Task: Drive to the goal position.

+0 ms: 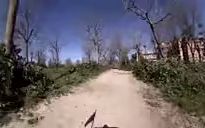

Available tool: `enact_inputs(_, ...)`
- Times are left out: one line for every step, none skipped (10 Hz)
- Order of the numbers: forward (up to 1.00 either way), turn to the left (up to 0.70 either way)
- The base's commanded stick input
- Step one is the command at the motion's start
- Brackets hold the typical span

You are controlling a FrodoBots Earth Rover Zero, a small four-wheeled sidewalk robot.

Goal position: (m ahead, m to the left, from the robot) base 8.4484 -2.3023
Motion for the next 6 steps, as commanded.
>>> enact_inputs(0.95,0.00)
enact_inputs(0.96,0.00)
enact_inputs(0.96,0.00)
enact_inputs(0.96,-0.17)
enact_inputs(0.96,-0.35)
enact_inputs(0.96,-0.36)
